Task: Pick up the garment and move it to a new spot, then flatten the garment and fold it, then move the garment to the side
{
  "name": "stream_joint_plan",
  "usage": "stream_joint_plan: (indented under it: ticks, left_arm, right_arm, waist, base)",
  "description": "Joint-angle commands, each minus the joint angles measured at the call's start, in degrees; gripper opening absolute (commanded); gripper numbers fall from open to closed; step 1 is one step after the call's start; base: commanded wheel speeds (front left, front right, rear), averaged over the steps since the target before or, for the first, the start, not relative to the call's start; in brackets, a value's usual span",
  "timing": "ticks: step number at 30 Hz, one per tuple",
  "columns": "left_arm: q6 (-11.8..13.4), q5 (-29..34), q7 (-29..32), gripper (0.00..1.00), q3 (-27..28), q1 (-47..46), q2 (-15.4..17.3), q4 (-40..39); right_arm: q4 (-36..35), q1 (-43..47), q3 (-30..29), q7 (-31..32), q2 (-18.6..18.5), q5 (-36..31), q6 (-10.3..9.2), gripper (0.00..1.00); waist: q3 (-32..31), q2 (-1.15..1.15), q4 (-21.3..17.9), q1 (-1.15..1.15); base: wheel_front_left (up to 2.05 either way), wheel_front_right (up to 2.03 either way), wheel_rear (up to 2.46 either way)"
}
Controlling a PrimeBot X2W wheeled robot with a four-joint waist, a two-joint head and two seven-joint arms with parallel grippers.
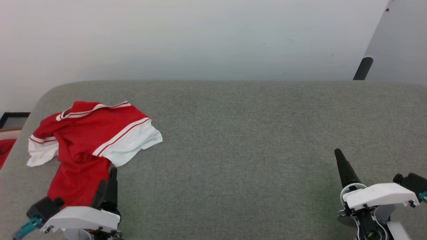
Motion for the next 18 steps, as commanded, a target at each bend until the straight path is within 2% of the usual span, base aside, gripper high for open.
stream_joint_plan:
  ticks: [1, 10, 18]
  left_arm:
    - [0.35, 3.30, -0.70, 1.00, -0.15, -1.73, 0.96, -0.52]
    - [0.72, 13.17, -2.43, 1.00, -1.34, -2.33, 2.53, 0.23]
    - [0.70, 19.19, -3.73, 1.00, -1.88, -2.71, 3.36, -0.16]
  right_arm:
    - [0.12, -2.38, 0.53, -0.68, -0.71, -3.62, 0.02, 1.00]
    - [2.72, -4.33, 0.55, -2.43, -0.86, -15.34, 0.02, 1.00]
    - [4.20, -5.58, 0.08, -3.69, -0.57, -24.06, 0.03, 1.00]
  waist:
    - [-0.01, 0.00, 0.00, 0.00]
    - [0.01, 0.00, 0.06, 0.00]
    - [0.05, 0.00, 0.17, 0.00]
  base:
    - [0.00, 0.00, 0.00]
    - [0.00, 0.00, 0.00]
    - [0.00, 0.00, 0.00]
